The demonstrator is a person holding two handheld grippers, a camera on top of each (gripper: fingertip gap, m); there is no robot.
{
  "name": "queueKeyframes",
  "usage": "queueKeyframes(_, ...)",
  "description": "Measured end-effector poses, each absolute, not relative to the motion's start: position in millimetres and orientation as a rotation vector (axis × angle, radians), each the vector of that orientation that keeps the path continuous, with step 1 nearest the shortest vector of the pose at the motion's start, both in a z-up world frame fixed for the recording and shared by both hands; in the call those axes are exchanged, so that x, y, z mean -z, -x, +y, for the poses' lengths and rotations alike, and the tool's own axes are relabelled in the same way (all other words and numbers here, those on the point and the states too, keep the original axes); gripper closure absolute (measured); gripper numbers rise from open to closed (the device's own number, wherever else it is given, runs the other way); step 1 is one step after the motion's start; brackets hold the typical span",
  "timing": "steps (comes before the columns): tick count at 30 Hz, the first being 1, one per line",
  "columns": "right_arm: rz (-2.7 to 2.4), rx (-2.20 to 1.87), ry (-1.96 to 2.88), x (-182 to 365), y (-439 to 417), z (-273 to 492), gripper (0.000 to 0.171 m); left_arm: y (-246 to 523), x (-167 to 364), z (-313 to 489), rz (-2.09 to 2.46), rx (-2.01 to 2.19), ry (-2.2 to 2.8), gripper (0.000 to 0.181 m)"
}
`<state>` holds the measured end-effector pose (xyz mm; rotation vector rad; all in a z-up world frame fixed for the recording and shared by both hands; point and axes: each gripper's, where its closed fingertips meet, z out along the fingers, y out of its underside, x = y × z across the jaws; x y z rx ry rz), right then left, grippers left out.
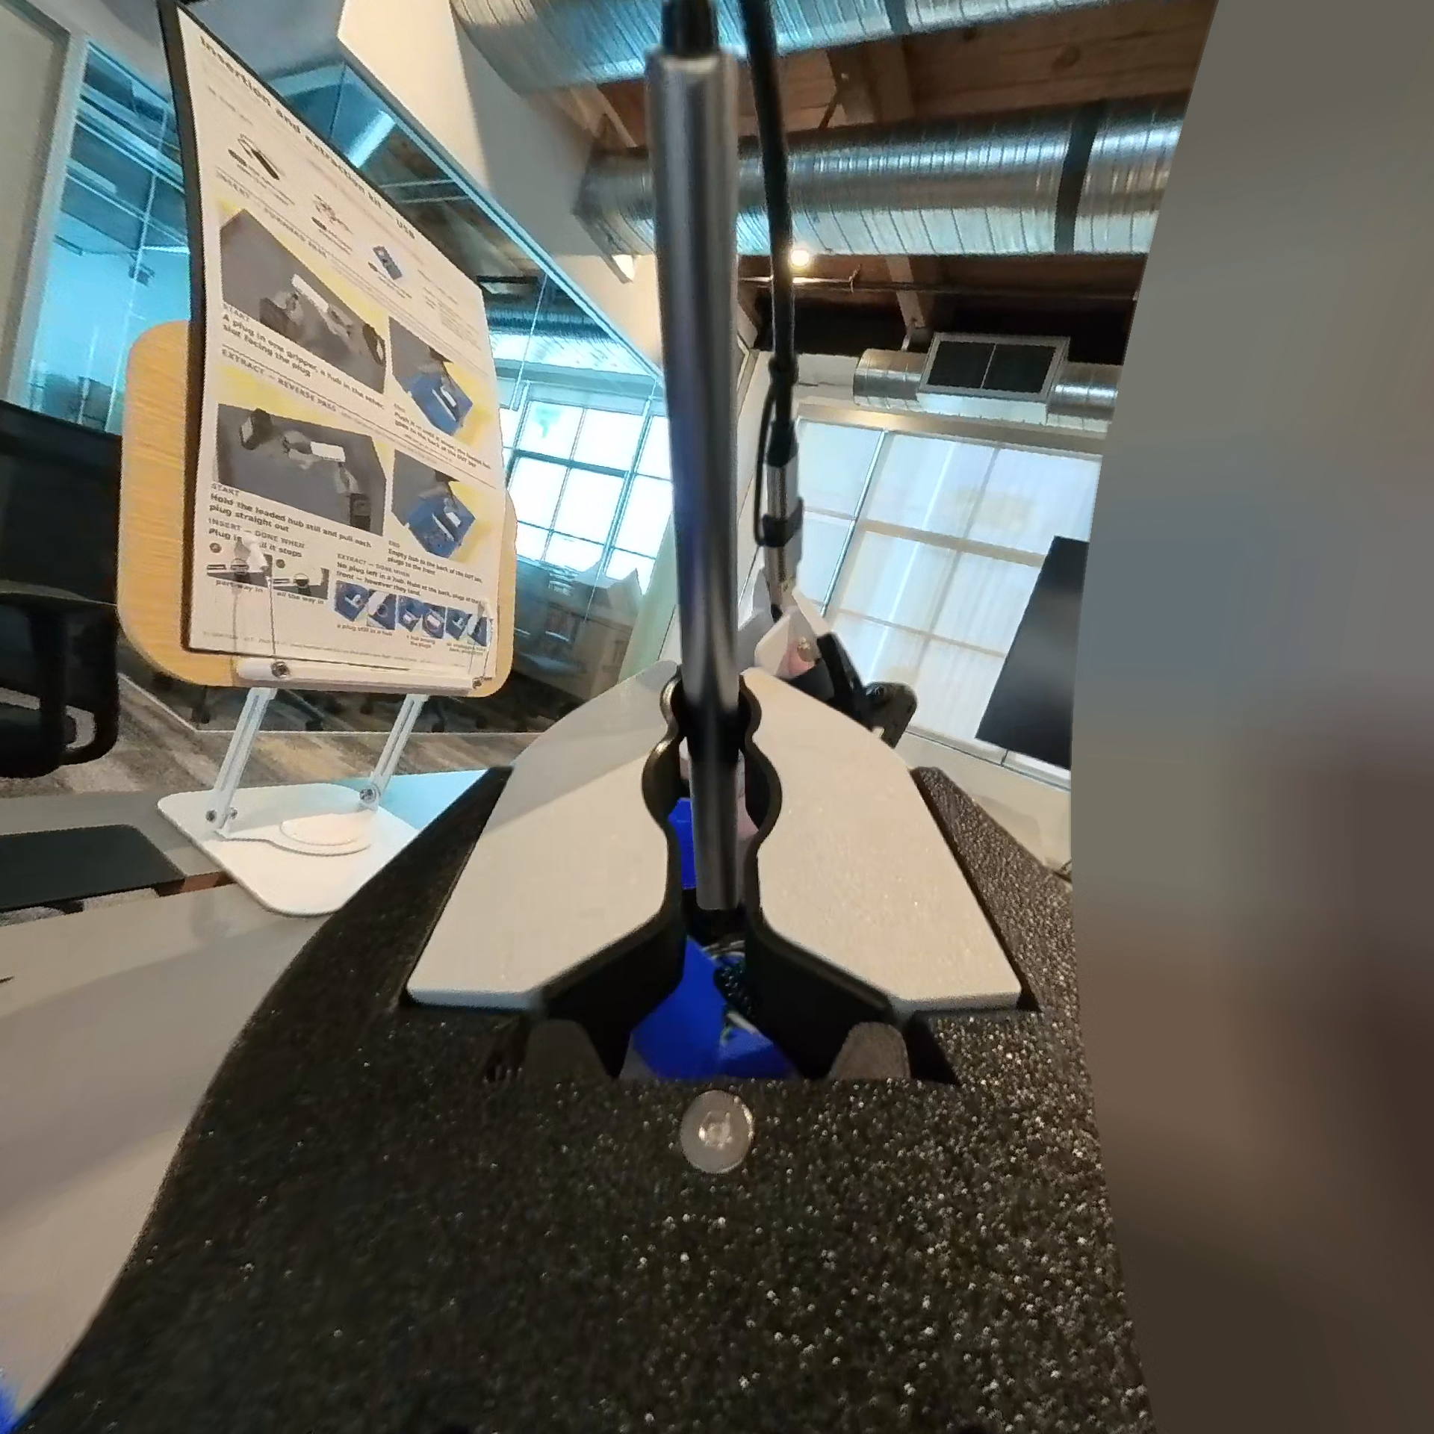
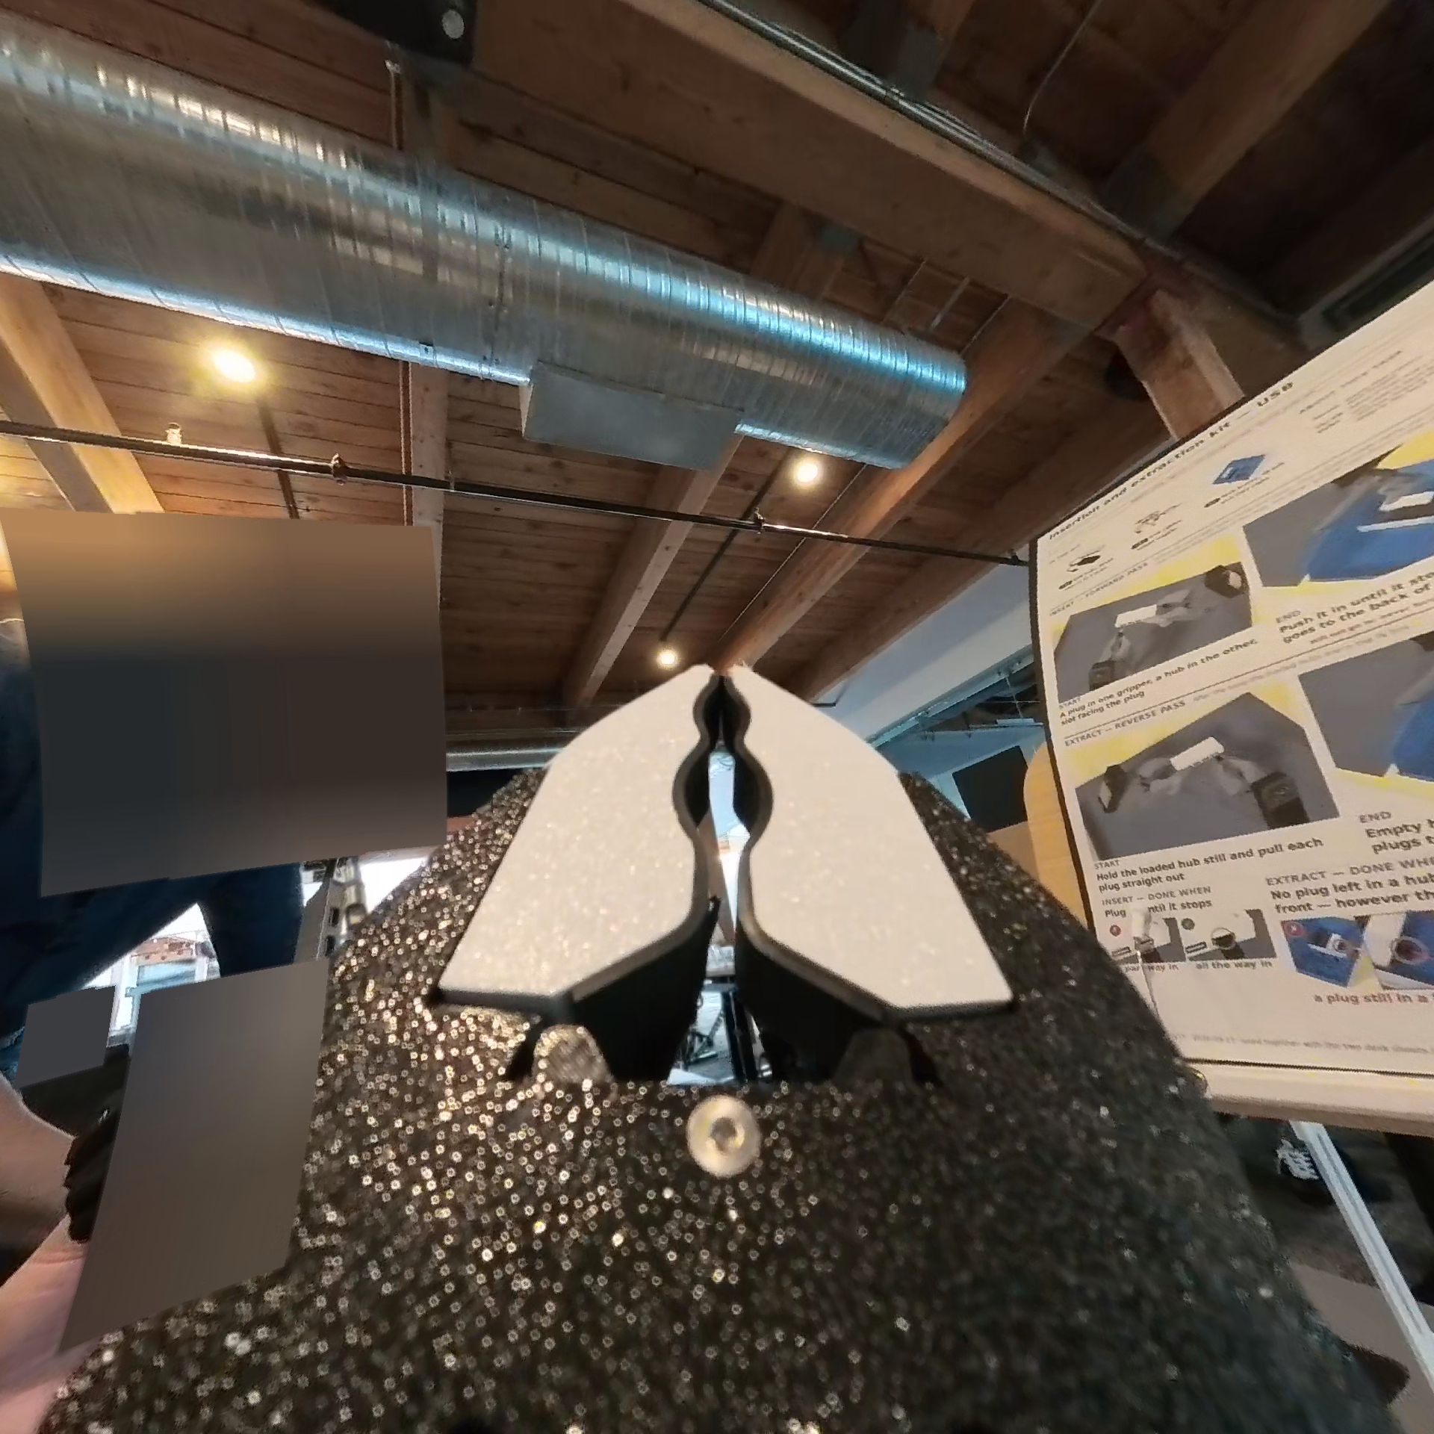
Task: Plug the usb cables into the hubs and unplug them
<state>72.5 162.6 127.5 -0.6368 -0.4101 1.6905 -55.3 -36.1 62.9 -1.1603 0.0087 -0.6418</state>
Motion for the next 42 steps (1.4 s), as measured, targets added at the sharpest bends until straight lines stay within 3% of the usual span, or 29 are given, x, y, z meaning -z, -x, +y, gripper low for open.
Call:
queueKeyframes(10,-0.419,-1.677,0.613,-133,-77,159,0.171,6,-103,-47,0.242,0.652,1.127,0.171)
queueKeyframes(18,-0.393,-1.704,0.647,-126,-70,166,0.171,30,-91,-36,0.099,0.692,1.115,0.171)
queueKeyframes(28,-0.437,-1.684,0.625,-128,-67,159,0.171,-23,-108,-54,0.443,0.747,1.162,0.171)
queueKeyframes(36,-0.436,-1.69,0.643,-124,-62,161,0.171,50,-85,-28,0.025,0.846,1.081,0.171)
queueKeyframes(42,-0.457,-1.663,0.615,-130,-68,157,0.171,35,-86,-38,0.136,0.85,1.072,0.171)
